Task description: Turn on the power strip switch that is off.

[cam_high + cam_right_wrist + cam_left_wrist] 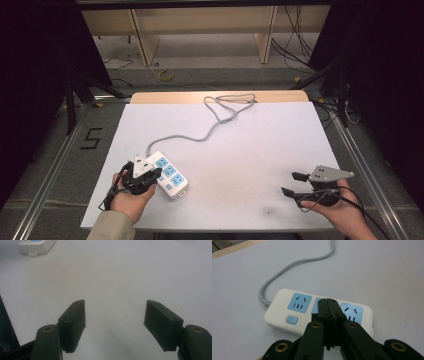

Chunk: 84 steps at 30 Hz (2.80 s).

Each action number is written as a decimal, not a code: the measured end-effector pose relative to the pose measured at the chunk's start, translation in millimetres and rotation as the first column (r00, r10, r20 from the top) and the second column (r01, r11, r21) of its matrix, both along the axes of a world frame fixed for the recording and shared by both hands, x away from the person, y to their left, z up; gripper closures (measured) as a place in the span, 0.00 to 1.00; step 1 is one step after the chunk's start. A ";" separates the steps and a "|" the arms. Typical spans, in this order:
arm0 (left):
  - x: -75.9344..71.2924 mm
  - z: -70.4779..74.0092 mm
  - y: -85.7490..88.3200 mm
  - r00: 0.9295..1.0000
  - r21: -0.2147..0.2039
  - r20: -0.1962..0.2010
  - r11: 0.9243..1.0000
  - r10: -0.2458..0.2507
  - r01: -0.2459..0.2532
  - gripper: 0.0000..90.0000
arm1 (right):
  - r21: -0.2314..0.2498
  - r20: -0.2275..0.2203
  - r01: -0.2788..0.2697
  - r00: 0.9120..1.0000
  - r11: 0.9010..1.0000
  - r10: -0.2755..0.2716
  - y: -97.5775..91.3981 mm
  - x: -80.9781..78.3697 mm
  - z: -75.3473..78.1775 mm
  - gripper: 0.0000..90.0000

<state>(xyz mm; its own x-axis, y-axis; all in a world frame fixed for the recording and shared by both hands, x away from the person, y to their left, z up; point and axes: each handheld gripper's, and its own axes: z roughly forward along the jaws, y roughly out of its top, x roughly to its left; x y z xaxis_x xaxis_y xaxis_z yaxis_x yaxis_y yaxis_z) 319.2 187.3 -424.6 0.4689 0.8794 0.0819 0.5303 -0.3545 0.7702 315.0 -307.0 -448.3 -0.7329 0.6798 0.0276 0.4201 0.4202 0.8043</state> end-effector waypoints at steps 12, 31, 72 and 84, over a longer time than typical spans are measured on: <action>10.1 -1.8 -4.2 0.999 0.003 -0.039 1.000 0.026 -0.026 1.00 | -0.001 0.004 -0.005 1.000 1.000 0.005 1.2 0.4 -0.2 0.37; 21.4 -5.0 -5.8 0.994 0.014 -0.089 0.998 0.063 -0.062 1.00 | -0.002 0.001 -0.007 1.000 1.000 0.007 1.7 0.8 -0.4 0.37; 39.0 -16.9 -9.7 0.972 0.077 -0.222 0.995 0.077 -0.061 1.00 | -0.013 -0.004 -0.009 1.000 1.000 0.009 1.8 1.3 -1.6 0.38; 41.8 -19.5 -9.1 0.962 0.095 -0.257 0.993 0.095 -0.073 1.00 | -0.014 -0.006 -0.008 1.000 1.000 0.008 2.0 1.3 -1.8 0.38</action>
